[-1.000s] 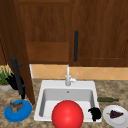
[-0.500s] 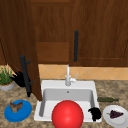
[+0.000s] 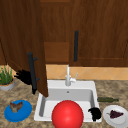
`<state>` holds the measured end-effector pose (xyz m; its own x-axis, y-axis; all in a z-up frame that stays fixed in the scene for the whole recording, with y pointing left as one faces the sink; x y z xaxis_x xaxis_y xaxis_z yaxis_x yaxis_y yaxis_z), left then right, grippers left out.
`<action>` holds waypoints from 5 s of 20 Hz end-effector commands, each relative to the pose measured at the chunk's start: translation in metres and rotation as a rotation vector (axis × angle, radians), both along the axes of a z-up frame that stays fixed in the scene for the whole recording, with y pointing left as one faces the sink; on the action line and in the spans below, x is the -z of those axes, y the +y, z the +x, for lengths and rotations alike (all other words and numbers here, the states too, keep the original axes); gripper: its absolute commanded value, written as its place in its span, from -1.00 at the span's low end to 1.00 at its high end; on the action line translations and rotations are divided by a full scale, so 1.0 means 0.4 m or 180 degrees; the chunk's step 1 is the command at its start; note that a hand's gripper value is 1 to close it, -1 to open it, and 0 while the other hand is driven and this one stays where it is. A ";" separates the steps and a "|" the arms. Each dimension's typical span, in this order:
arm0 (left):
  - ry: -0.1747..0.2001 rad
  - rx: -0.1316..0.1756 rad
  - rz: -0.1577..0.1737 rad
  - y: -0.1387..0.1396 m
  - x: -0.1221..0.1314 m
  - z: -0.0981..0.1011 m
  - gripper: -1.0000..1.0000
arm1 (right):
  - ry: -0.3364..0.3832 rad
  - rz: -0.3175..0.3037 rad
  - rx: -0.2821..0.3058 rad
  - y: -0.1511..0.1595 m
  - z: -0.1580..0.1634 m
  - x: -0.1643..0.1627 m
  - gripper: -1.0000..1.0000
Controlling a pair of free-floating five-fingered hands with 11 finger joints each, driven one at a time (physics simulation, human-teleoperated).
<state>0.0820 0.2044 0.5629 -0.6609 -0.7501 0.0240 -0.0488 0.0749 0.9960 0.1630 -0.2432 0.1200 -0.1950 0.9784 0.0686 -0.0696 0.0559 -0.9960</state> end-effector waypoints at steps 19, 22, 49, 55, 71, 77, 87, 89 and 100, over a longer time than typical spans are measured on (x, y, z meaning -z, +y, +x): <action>-0.0001 -0.0610 0.0138 -0.210 -0.033 0.165 -1.00 | 0.0000 0.0000 0.0000 0.000 0.000 0.000 0.00; 0.0002 -0.0711 0.0147 -0.230 -0.033 0.192 -1.00 | 0.0000 0.0000 0.0000 0.000 0.000 0.000 0.00; 0.0129 -0.1797 0.0189 -0.351 0.032 0.580 -1.00 | 0.0000 0.0000 0.0000 0.000 0.000 0.000 0.00; 0.0057 -0.2064 0.0111 -0.345 0.039 0.675 -1.00 | 0.0000 0.0000 0.0000 0.000 0.000 0.000 0.00; 0.0048 -0.1616 0.0044 -0.124 0.291 0.451 -1.00 | 0.0000 0.0000 0.0000 0.000 0.000 0.000 0.00; -0.0038 -0.1498 0.0185 -0.131 0.386 0.443 -1.00 | 0.0000 0.0000 0.0000 0.000 0.000 0.000 0.00; -0.0141 -0.1022 0.0153 -0.113 0.469 0.420 -1.00 | 0.0000 0.0000 0.0000 0.000 0.000 0.000 0.00; -0.0177 -0.0895 0.0154 -0.110 0.468 0.428 -1.00 | 0.0000 0.0000 0.0000 0.000 0.000 0.000 0.00; -0.0251 -0.0337 0.0194 -0.087 0.484 0.413 -1.00 | 0.0000 0.0000 0.0000 0.000 0.000 0.000 0.00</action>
<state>0.2520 0.1646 0.3735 -0.5043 -0.8623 -0.0455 -0.0770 -0.0076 0.9970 0.1630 -0.2432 0.1200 -0.1950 0.9784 0.0686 -0.0696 0.0559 -0.9960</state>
